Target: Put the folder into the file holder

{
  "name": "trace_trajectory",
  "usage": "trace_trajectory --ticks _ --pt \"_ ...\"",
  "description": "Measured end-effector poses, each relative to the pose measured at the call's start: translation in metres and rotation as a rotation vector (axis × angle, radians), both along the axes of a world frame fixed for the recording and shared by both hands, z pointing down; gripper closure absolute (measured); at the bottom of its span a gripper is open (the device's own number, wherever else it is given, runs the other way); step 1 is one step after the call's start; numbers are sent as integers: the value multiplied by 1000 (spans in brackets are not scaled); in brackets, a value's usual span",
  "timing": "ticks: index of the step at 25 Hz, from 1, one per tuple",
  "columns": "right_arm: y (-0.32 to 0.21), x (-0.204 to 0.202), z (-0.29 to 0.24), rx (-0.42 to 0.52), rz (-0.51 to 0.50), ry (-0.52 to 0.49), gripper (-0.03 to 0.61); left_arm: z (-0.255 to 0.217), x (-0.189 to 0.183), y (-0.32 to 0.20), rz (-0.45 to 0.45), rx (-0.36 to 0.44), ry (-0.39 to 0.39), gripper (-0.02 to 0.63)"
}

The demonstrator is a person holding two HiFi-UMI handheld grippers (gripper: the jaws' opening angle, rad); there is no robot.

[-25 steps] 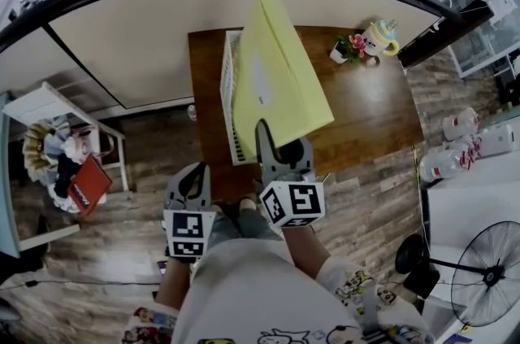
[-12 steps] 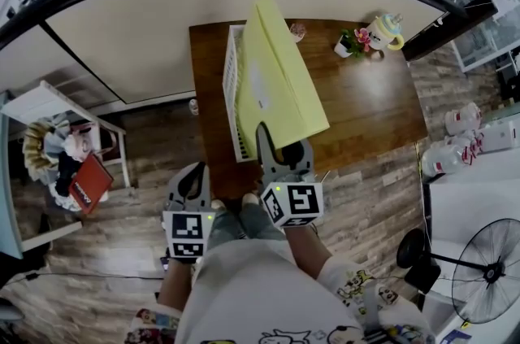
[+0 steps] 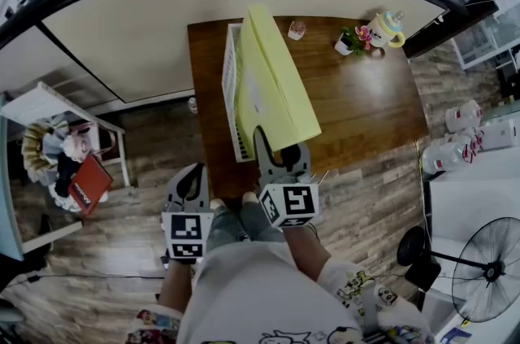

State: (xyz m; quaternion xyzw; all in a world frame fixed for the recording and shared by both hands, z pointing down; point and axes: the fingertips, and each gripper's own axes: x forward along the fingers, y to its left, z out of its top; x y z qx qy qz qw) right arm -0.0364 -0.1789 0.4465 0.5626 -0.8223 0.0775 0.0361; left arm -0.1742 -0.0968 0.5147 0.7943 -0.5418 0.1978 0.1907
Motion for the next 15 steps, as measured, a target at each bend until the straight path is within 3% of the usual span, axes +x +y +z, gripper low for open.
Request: trace_trajectory --ticks 15 --pt "2 -7 33 -85 -33 69 400 8 0 2 1 -18 1 607"
